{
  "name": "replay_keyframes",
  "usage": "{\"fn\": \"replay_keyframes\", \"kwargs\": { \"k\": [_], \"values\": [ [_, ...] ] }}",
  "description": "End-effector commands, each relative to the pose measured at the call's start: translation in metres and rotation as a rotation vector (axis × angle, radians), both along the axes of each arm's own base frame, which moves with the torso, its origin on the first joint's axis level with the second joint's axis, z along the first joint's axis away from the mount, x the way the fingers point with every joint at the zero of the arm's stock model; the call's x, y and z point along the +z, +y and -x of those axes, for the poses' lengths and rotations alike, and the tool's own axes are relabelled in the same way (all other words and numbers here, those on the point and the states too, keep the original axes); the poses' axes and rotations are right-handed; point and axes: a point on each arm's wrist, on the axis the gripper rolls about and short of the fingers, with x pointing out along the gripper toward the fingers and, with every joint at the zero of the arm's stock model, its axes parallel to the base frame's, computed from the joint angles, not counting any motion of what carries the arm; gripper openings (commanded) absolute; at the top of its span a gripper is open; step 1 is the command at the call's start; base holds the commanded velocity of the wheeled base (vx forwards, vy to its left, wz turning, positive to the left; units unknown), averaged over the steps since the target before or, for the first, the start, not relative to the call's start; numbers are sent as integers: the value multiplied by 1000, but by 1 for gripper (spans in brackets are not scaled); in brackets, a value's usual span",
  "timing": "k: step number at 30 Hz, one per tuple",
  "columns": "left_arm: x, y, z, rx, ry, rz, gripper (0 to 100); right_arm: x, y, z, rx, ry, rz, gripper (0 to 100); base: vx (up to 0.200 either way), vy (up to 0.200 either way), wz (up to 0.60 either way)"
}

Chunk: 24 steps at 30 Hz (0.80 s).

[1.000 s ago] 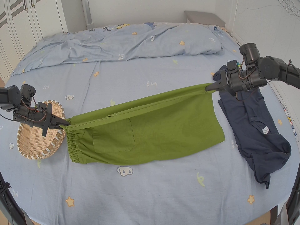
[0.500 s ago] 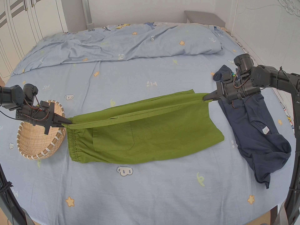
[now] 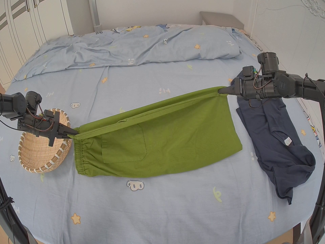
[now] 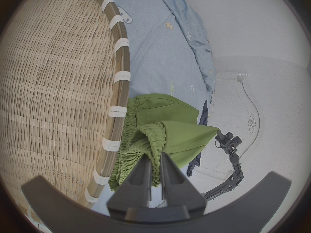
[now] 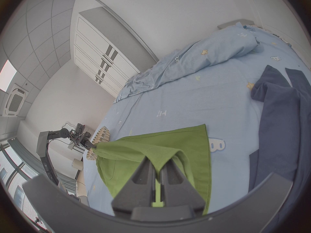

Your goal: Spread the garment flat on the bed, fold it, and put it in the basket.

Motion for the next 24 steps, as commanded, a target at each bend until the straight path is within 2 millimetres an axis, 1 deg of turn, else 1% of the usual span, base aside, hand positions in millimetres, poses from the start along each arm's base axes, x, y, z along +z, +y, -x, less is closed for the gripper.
{"fn": "replay_keyframes", "kwargs": {
  "k": [1, 3, 7, 11, 15, 18, 24],
  "values": [
    [2, -1, 0, 0, -4, -2, 0, 5, -2, 3, -9, -12, 0, 0, 0, 0, 0],
    [1, 0, 0, 0, -6, -3, 0, 6, -2, 2, -19, -26, 2, 0, 0, 0, 0],
    [0, 0, -1, 0, -6, -3, 0, 1, -2, -3, -39, -24, -2, 0, 0, 0, 0],
    [1, 0, -2, -1, -9, -3, 0, 0, -2, -4, -40, -25, -5, 0, 0, 0, 0],
    [2, -2, -3, -6, -15, -5, 0, -8, 0, -9, -38, -10, -2, 0, 0, 0, 0],
    [3, -1, -7, -1, -44, -11, 0, -8, 0, -11, -40, -12, -3, 0, 0, 0, 0],
    [5, -13, -14, -21, -75, -19, 0, -9, 1, -12, -39, -10, -6, 0, 0, 0, 0]
  ]
}}
